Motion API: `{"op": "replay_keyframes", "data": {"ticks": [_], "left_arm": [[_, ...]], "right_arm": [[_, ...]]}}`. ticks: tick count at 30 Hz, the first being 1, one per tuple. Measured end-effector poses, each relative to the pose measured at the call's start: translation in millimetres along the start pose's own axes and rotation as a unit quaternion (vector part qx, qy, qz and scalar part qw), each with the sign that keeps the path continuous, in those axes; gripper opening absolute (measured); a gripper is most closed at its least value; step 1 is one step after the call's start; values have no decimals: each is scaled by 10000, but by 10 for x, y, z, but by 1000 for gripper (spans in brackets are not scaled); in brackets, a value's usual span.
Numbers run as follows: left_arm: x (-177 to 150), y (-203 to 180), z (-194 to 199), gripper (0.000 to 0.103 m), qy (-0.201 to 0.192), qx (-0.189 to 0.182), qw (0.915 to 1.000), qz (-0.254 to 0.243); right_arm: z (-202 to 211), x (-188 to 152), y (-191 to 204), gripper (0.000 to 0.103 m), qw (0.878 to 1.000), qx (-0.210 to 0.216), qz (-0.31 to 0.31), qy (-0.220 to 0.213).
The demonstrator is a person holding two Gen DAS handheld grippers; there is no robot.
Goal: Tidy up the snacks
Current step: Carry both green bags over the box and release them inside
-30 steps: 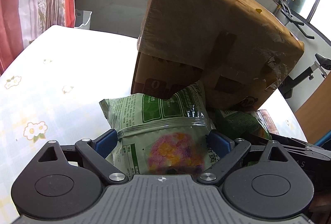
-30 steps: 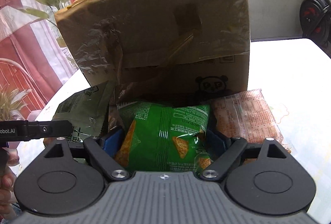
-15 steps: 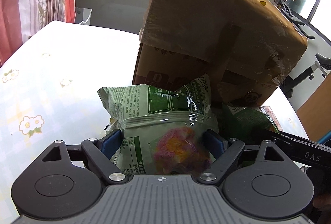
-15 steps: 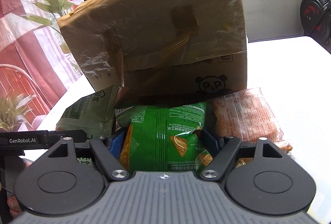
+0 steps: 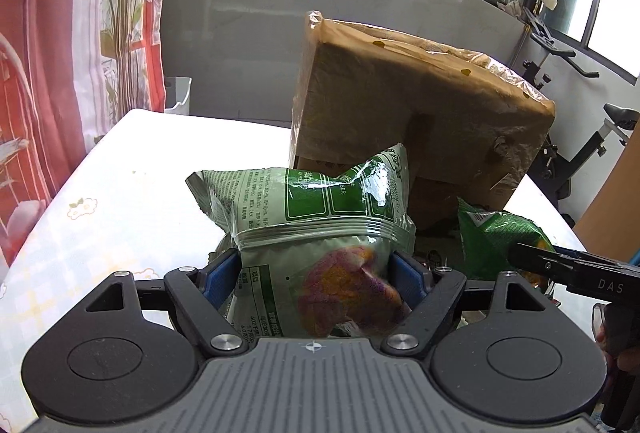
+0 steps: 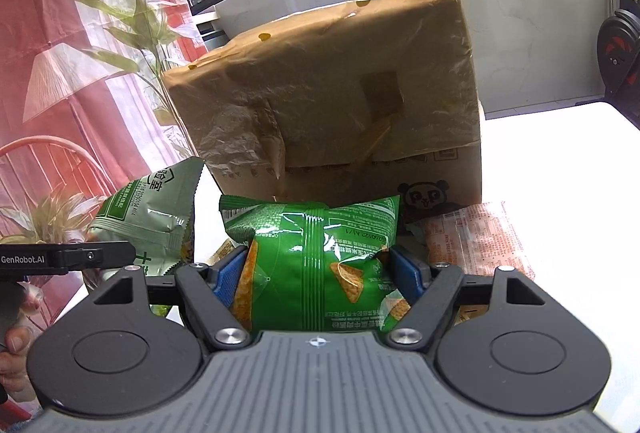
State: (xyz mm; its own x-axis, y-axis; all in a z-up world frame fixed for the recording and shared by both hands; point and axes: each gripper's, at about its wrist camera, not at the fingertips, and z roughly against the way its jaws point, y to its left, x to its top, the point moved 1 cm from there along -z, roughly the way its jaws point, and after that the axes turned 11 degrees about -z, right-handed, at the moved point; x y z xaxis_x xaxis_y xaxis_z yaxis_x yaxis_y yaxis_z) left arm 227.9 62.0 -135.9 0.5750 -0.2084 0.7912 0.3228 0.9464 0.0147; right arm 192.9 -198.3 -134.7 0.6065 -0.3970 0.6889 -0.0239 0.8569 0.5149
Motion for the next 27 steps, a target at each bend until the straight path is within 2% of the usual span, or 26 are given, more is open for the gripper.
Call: {"op": "replay_keyframes", "data": {"ticks": [3, 8, 16, 21, 23, 27], "left_arm": [[95, 26, 136, 83, -199, 191, 9996, -51], [447, 48, 333, 83, -689, 329, 9970, -133], [1129, -161, 437, 83, -1490, 335, 9863, -621], [1572, -365, 219, 83, -1783, 290, 9783, -1012], [1742, -444, 39, 83, -1751, 233, 9782, -1092], [2001, -601, -363, 83, -1547, 394, 9788, -1283]], "right_arm": [[141, 77, 13, 76, 9996, -5, 77, -284], [404, 296, 102, 76, 9955, 84, 267, -910], [715, 828, 311, 76, 9764, 258, 688, -2029], [694, 1116, 365, 76, 9646, 114, 953, -2456], [633, 1221, 345, 76, 9607, 74, 1033, -2577], [452, 1392, 327, 76, 9561, -63, 1211, -2668]]}}
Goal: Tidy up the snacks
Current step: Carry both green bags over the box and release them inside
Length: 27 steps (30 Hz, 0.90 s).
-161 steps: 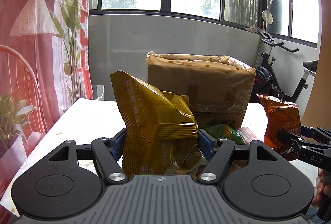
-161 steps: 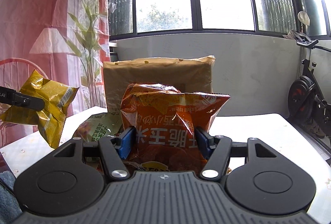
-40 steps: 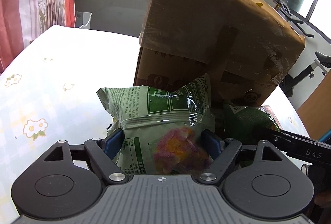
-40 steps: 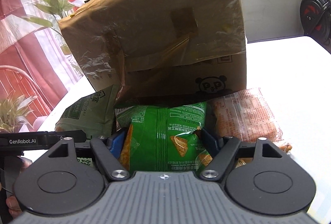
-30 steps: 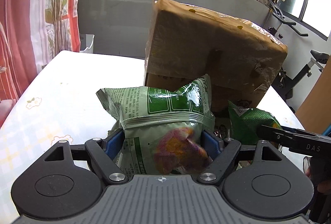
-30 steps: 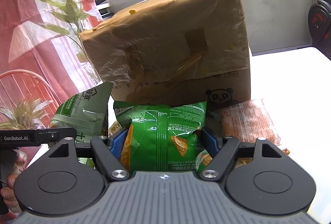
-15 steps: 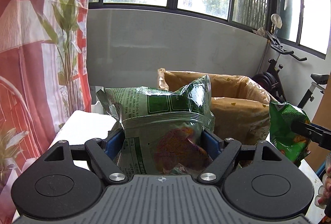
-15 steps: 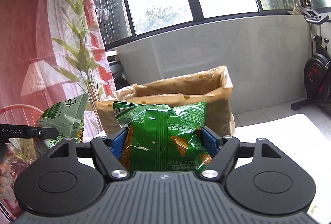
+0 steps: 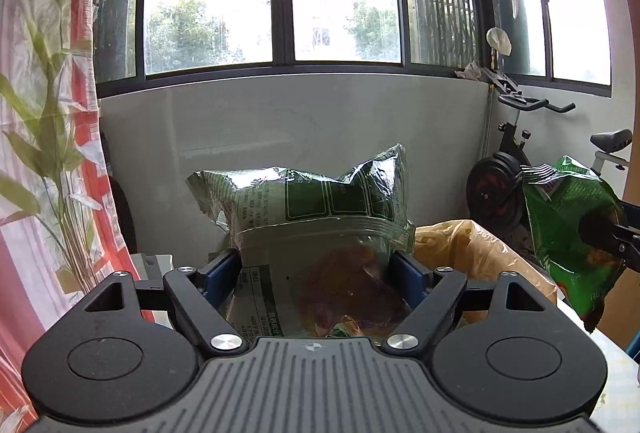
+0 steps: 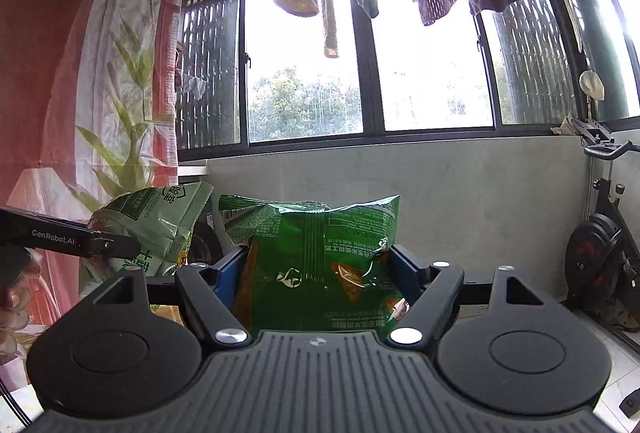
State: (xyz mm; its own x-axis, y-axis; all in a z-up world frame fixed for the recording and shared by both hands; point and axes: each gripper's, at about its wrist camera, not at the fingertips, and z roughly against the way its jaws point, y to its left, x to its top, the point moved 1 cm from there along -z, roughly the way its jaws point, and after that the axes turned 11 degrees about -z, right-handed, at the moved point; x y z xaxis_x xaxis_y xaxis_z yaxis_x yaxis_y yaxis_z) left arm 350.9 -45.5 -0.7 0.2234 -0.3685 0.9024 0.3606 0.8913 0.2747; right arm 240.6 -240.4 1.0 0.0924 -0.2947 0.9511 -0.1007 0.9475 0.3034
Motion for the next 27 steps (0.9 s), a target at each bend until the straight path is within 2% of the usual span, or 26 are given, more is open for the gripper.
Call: {"op": "replay_keyframes", "data": {"ticks": [4, 9, 12, 17, 23, 27], "left_arm": [[65, -58, -509, 84, 172, -247, 9995, -32], [27, -192, -991, 86, 589, -167, 9974, -377], [-30, -209, -1190, 86, 793, -295, 9952, -492], [-66, -70, -1182, 87, 615, -412, 9970, -243], [-86, 75, -1043, 87, 566, -289, 9979, 90], [-122, 116, -930, 87, 562, -223, 9981, 145]], "right_arm": [[-198, 8, -72, 76, 9999, -50, 94, -36], [-401, -32, -146, 76, 9998, -103, 133, 51], [-504, -56, -170, 76, 9997, -120, 173, 99], [-688, -105, -161, 76, 9996, -78, 185, 203], [-990, -178, -91, 77, 9992, -62, 72, 383], [-1251, -255, -79, 81, 9959, -78, -205, 879]]}}
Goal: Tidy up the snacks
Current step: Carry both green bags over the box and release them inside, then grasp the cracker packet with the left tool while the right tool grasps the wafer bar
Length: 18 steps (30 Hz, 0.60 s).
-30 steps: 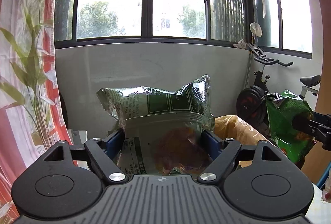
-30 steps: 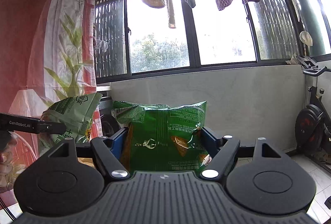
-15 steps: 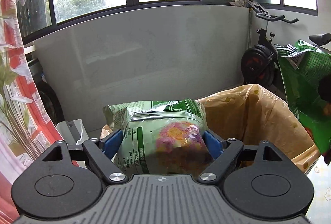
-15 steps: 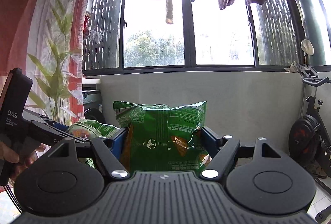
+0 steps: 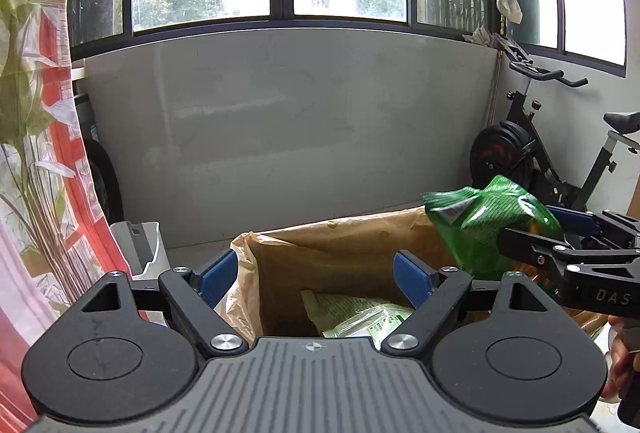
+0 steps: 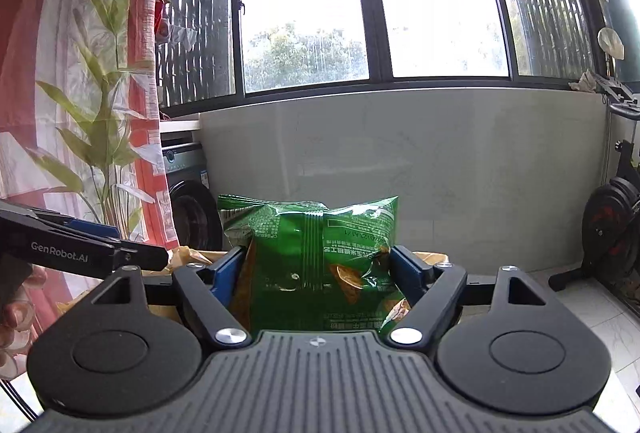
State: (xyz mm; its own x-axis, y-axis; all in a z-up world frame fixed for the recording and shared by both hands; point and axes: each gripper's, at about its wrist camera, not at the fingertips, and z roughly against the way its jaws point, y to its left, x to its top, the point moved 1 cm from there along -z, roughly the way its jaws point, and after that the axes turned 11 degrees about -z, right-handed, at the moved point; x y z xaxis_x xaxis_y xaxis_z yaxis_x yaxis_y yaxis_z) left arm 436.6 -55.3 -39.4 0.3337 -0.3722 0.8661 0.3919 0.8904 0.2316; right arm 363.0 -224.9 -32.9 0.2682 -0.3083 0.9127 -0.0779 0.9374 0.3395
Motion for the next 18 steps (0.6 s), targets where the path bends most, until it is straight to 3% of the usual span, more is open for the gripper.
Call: {"op": "replay_keyframes", "data": {"ticks": [5, 18], "left_arm": [[-88, 94, 179, 87, 16, -3, 10000, 87], [-509, 172, 773, 86, -26, 237, 9986, 466]], "right_arm": [[-153, -64, -43, 83, 9980, -195, -215, 566], [745, -195, -161, 83, 9992, 130, -25, 386]]}}
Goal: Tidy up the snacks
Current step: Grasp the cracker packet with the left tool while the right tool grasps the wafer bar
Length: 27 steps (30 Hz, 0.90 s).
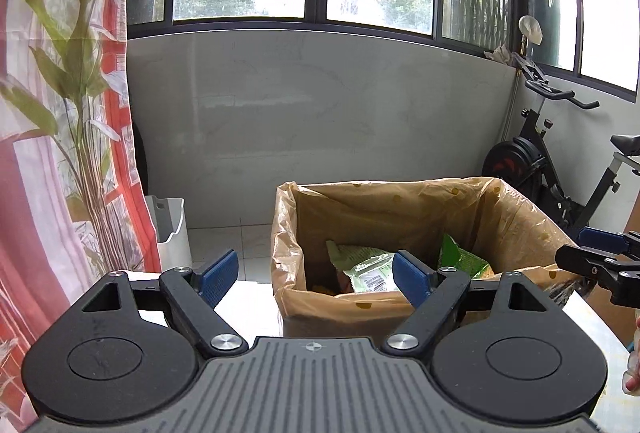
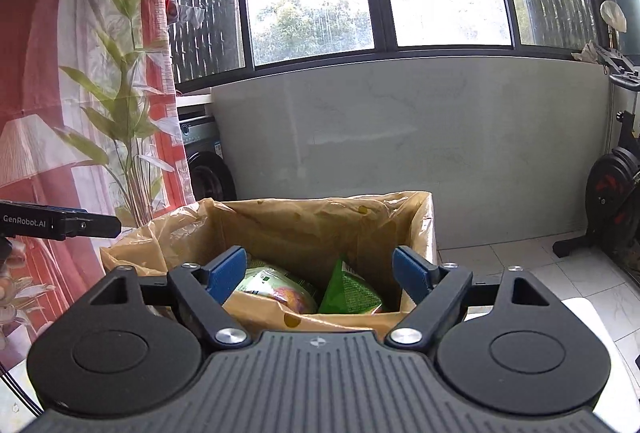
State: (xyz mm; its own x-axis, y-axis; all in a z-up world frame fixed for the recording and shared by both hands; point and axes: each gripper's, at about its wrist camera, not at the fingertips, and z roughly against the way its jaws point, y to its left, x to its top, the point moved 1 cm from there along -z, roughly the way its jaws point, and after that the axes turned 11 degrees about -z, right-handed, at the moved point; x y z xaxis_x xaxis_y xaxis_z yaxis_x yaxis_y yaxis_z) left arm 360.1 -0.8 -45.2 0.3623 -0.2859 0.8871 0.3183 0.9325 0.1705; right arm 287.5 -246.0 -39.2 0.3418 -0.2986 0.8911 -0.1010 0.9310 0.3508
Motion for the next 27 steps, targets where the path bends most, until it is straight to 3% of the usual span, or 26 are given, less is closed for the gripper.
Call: {"op": "replay_keyframes", "data": {"ticks": [6, 16, 22, 27], "left_arm": [[-400, -61, 264, 83, 105, 55, 9997, 232], [-1053, -371, 310, 76, 681, -273, 9966, 364], [-1377, -478, 260, 64, 1210, -500, 9904, 444], [-1542, -430, 229, 59, 1488, -490, 9855, 648]], "right_arm": [[388, -372, -92, 79, 9995, 135, -103, 273], [666, -1291, -381, 65, 9869, -374, -325, 1537], [715, -1633, -329, 63, 9770, -389, 42, 2096], [704, -1771, -294, 51, 9729, -449, 347, 2242]]}}
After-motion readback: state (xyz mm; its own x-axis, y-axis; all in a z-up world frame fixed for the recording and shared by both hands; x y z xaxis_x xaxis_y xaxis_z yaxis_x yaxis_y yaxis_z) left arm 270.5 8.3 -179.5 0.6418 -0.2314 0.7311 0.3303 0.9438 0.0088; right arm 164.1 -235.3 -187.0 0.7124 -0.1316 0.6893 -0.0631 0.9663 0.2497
